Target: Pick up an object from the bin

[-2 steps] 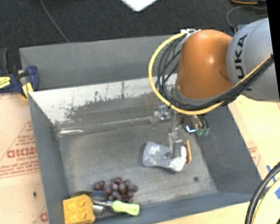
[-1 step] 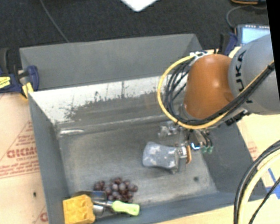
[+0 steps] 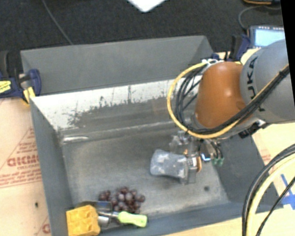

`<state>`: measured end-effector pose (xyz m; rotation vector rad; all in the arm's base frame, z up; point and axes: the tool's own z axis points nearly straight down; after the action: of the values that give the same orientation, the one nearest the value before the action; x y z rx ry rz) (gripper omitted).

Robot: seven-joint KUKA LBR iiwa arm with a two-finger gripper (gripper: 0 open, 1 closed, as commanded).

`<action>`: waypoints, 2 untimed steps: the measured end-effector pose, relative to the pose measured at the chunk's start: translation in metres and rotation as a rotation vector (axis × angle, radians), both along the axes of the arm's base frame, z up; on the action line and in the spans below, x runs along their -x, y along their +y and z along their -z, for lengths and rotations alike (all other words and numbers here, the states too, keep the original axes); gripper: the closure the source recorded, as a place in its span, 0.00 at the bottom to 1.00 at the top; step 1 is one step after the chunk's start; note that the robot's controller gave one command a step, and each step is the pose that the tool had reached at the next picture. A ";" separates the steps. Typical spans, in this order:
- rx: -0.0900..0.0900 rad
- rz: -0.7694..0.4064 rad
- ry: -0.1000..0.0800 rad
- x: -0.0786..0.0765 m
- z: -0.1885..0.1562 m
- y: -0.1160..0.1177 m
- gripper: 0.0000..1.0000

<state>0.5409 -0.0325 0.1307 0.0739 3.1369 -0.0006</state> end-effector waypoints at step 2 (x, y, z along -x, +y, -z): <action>-0.001 0.043 -0.004 -0.046 -0.087 0.022 0.00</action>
Offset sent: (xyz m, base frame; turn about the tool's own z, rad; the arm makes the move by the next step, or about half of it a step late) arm 0.0196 0.0107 0.0247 -0.5014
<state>0.5866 -0.0104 0.2179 0.1406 3.1306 0.0004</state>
